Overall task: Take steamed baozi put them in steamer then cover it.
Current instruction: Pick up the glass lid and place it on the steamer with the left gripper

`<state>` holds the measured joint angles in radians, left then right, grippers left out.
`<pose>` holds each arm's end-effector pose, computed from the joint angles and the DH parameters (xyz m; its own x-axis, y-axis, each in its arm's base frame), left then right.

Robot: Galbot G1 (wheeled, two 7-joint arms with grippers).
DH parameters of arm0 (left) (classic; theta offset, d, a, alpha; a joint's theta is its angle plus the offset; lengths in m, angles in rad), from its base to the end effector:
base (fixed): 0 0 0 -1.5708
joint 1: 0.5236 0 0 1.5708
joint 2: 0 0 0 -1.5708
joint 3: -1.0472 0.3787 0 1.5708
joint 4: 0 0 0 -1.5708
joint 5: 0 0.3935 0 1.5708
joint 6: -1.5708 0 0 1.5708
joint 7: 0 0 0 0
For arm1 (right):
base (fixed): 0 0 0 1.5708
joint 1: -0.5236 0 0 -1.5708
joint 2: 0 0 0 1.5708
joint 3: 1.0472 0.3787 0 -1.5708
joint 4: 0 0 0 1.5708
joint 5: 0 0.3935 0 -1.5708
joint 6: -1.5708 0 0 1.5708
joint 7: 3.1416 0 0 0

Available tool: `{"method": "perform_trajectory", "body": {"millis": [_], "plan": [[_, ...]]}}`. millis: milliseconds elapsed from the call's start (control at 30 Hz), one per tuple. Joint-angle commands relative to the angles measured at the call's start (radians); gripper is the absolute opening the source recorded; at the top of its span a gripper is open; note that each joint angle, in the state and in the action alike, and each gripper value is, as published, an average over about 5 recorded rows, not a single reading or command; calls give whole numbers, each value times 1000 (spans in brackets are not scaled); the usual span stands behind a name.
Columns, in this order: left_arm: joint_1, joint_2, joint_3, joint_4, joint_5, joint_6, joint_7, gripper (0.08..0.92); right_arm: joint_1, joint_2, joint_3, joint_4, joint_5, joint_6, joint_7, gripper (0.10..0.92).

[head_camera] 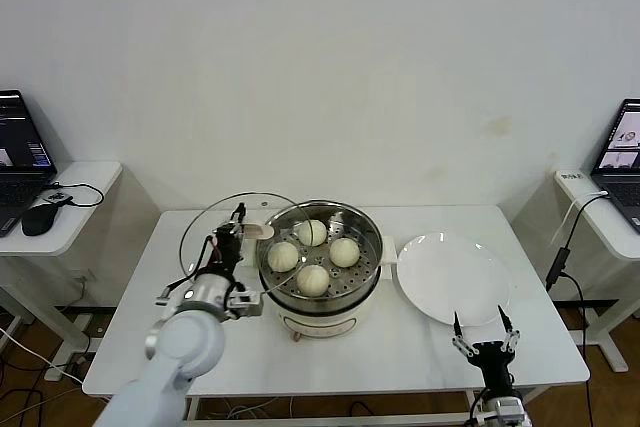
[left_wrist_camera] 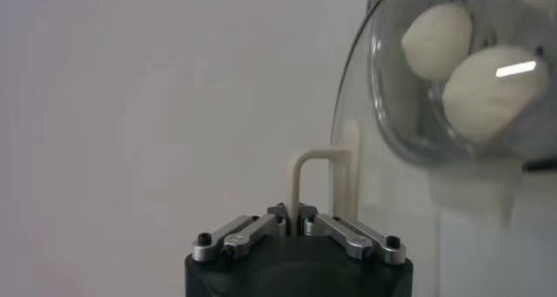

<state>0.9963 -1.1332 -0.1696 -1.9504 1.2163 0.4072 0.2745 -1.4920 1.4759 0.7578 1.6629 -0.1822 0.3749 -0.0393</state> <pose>0.3558 -0.0161 -0.2469 -0.9977 0.0656 0.0147 0.0159 0.0178 0.9997 0.2010 -0.1230 -0.4640 -0.9978 0.0634 -0.0171 0.0654 0.9346 -0.3497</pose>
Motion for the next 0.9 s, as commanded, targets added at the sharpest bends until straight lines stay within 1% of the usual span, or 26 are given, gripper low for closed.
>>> {"method": "perform_trajectory", "body": {"millis": [33,200,467,733,900], "plan": [[-94,-267,84,88,220,58,79,136,16,15,-3,-22,-74,15,18,823],[-83,-347,88,106,281,58,84,136,22,6,1,-30,-69,15,19,823],[-64,-417,116,134,366,47,79,136,19,5,1,-37,-66,19,17,823],[-63,-460,131,179,416,34,72,136,11,5,-2,-41,-66,21,16,823],[-53,-463,132,202,430,27,68,136,7,2,-2,-40,-61,22,15,823]]}}
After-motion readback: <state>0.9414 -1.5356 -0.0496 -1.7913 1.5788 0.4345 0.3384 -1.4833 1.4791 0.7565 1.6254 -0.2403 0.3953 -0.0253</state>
